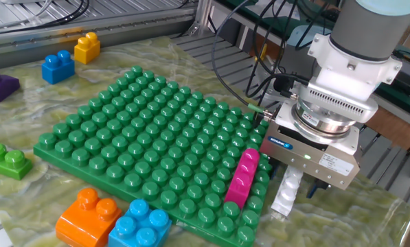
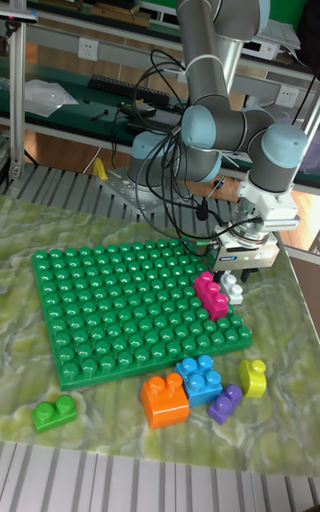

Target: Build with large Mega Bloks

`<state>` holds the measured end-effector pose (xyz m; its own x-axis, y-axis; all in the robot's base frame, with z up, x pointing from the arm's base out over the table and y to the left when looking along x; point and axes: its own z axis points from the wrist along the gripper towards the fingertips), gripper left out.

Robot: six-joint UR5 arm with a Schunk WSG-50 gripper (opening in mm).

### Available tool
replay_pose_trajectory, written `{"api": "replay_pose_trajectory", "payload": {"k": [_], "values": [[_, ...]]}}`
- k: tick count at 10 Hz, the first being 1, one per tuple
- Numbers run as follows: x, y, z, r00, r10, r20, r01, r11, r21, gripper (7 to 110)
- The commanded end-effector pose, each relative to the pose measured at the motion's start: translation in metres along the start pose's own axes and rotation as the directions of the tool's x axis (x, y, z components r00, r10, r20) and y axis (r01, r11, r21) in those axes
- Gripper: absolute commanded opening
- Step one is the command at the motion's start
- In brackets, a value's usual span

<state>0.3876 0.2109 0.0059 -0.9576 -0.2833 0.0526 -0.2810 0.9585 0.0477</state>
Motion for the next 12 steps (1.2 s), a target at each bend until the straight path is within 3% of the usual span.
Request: {"api": "replay_pose_trajectory", "payload": {"k": [1,7,8,12], "values": [[0.0054,0.0019,-0.0021,1.0,0.016,-0.003,-0.016,1.0,-0.012,44],[0.0054,-0.0007,0.0051,1.0,-0.006,0.011,0.006,1.0,0.014,44],[0.005,-0.0008,0.005,1.0,-0.001,0.013,0.001,1.0,0.015,22],[0.0046,0.0038,-0.0026,1.0,0.026,0.015,-0.026,1.0,0.004,22]]}}
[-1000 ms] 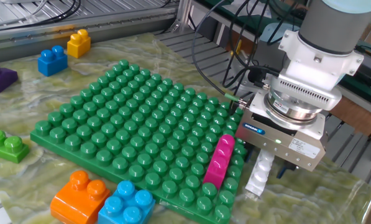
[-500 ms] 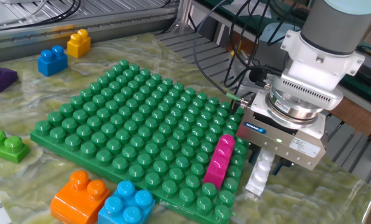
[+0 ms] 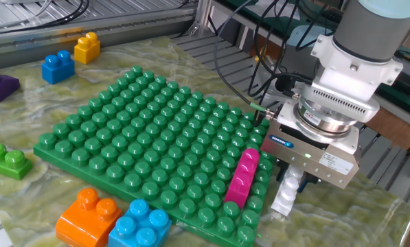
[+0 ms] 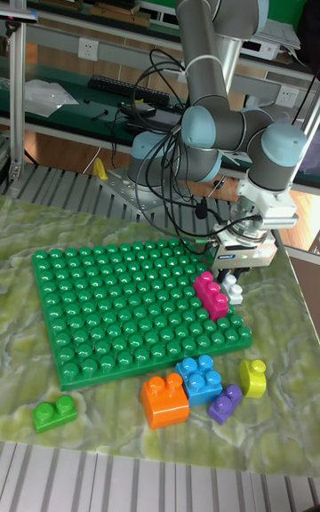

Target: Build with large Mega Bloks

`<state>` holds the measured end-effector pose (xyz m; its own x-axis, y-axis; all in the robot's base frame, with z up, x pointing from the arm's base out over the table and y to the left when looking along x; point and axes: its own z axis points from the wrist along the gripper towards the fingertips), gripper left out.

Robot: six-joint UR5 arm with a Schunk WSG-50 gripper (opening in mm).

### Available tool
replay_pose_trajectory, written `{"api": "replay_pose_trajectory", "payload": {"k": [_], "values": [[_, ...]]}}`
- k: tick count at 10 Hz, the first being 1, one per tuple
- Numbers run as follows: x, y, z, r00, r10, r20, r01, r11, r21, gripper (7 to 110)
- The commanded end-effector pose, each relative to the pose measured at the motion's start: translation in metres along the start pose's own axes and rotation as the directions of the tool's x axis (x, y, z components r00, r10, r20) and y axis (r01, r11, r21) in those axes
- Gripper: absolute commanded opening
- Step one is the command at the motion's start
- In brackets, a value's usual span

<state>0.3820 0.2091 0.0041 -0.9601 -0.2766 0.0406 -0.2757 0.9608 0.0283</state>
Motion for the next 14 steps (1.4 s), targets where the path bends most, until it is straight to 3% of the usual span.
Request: {"api": "replay_pose_trajectory", "payload": {"k": [1,2,3,5,8,11,14], "values": [[-0.002,0.007,-0.005,1.0,0.014,0.005,-0.014,1.0,-0.026,22],[-0.002,0.008,-0.006,1.0,0.014,0.006,-0.014,0.999,-0.03,22],[-0.002,0.008,-0.007,1.0,0.014,0.005,-0.014,1.0,-0.027,7],[-0.002,0.015,-0.018,1.0,0.01,0.007,-0.01,0.999,-0.044,7],[0.007,0.023,-0.049,1.0,0.018,-0.011,-0.018,0.999,-0.036,7],[0.003,0.022,-0.07,1.0,0.014,-0.01,-0.015,0.999,-0.047,7],[-0.007,0.01,-0.116,0.999,-0.004,-0.041,0.002,0.999,-0.042,7]]}}
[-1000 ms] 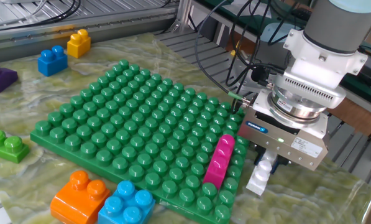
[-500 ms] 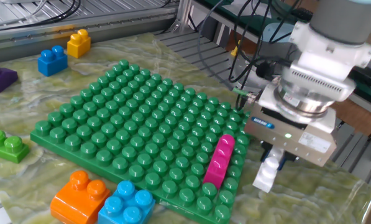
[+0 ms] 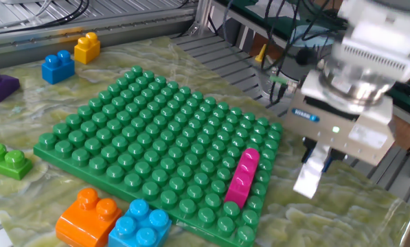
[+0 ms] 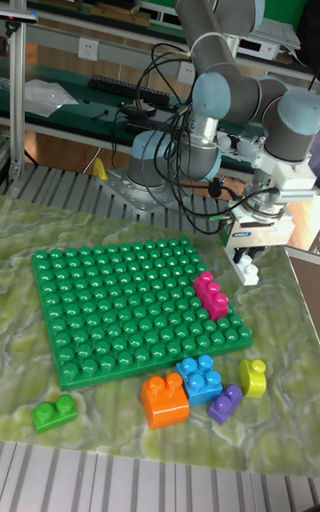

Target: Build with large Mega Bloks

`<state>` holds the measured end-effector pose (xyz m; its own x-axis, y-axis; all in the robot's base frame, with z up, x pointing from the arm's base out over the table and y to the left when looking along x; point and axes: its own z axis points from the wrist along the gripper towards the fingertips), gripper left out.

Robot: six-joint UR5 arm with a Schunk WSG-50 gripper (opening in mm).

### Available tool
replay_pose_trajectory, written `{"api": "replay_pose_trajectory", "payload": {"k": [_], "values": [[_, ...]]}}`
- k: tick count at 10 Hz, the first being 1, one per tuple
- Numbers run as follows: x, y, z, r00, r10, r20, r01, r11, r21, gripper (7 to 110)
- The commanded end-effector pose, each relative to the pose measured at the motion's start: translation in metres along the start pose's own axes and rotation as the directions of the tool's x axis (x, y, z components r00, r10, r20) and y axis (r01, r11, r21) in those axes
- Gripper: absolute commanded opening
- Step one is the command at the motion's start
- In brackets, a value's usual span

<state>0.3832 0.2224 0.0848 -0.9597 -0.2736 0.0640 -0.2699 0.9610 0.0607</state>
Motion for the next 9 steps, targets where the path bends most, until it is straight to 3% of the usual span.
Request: {"api": "replay_pose_trajectory", "payload": {"k": [1,3,4,8,9], "values": [[-0.007,-0.01,-0.048,0.999,-0.028,-0.017,0.028,1.0,-0.003,7],[-0.008,-0.026,-0.057,0.998,-0.065,-0.008,0.065,0.998,0.017,7],[-0.008,-0.042,-0.06,0.995,-0.098,-0.007,0.098,0.994,0.051,7],[-0.016,-0.075,-0.063,0.987,-0.159,-0.001,0.158,0.985,0.072,7],[-0.018,-0.091,-0.063,0.982,-0.191,-0.005,0.19,0.977,0.098,7]]}}
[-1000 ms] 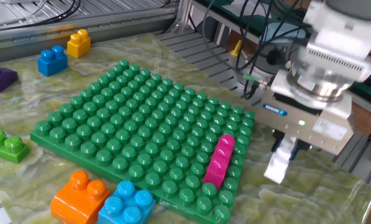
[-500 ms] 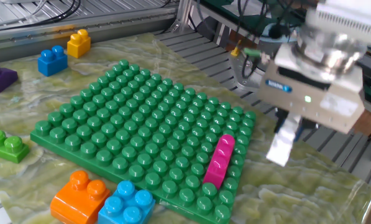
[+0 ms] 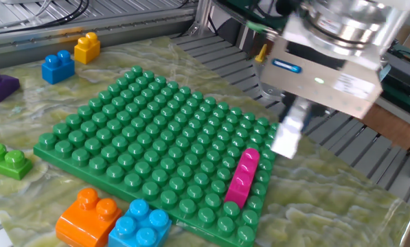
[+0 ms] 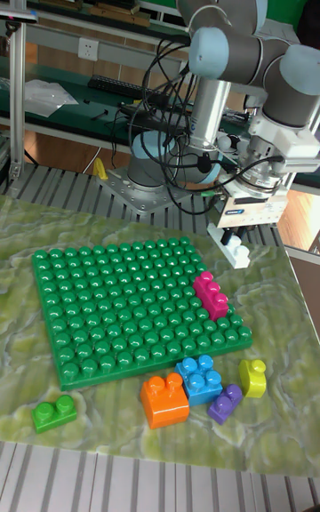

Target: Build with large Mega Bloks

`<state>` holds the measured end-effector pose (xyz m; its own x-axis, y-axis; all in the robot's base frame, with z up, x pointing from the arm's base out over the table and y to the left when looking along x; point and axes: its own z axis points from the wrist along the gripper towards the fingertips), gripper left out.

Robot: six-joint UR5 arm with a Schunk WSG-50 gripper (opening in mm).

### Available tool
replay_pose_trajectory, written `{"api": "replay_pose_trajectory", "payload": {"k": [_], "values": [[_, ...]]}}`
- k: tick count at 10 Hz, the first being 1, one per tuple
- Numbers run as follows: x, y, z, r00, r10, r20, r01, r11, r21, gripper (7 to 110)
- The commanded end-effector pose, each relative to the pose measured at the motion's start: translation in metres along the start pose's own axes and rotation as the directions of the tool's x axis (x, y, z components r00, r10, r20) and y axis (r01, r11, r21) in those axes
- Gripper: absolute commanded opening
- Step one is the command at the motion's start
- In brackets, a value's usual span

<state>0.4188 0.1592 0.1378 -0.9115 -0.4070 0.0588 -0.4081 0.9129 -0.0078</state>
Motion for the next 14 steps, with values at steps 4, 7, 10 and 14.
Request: {"api": "replay_pose_trajectory", "payload": {"k": [4,7,10,14], "values": [[0.001,-0.065,0.016,0.995,-0.096,-0.013,0.097,0.992,0.084,7],[-0.005,-0.077,0.027,0.996,-0.094,-0.007,0.094,0.993,0.074,7],[-0.013,-0.07,0.038,0.997,-0.077,0.0,0.077,0.997,0.029,7],[-0.016,-0.077,0.047,0.997,-0.076,0.001,0.076,0.997,0.025,7]]}}
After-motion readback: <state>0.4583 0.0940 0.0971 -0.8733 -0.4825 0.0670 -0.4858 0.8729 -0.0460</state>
